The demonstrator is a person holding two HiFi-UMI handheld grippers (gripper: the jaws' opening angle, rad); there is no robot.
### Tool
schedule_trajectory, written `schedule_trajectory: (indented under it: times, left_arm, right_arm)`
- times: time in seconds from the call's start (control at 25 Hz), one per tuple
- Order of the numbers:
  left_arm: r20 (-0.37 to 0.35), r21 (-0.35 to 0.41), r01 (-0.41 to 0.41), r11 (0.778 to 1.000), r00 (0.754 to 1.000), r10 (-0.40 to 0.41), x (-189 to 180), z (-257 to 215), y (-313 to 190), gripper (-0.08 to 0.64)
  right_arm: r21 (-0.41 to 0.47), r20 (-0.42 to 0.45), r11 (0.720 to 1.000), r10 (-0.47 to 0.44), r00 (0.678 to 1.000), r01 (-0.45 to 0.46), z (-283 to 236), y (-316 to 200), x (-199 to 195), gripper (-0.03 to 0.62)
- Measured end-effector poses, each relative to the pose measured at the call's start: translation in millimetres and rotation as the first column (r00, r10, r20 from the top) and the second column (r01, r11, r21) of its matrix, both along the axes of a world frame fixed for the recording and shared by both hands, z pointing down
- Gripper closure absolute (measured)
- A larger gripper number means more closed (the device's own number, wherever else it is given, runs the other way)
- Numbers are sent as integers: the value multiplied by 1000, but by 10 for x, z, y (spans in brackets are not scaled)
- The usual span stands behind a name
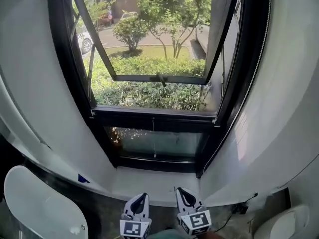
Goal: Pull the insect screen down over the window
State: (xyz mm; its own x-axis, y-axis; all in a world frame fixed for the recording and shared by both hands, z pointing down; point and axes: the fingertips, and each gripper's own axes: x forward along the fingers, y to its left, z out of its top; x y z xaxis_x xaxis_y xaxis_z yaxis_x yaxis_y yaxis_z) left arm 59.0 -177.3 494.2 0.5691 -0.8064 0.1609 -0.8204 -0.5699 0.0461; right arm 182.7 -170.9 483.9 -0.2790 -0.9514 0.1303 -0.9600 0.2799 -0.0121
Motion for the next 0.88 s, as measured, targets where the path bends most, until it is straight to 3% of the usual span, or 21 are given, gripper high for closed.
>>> schedule_trajectory:
  times: [0.2, 0.36, 0.88]
  left_arm:
    - [-5, 44, 21, 999, 1000, -21, -51, -209, 237, 546]
    - [-19, 63, 34, 997, 999, -33, -313, -267, 448, 546]
    - [-23, 123, -5, 992, 1000, 8, -1804, -382, 1503, 546]
  right_arm:
    - [-1, 2, 1000, -16, 1000, 16, -64, 292, -25, 586]
    - [16, -18, 1000, -18, 1000, 18, -136, 480, -260, 586]
    - [30, -106, 997, -63, 992, 67, -224, 1538, -1980, 586]
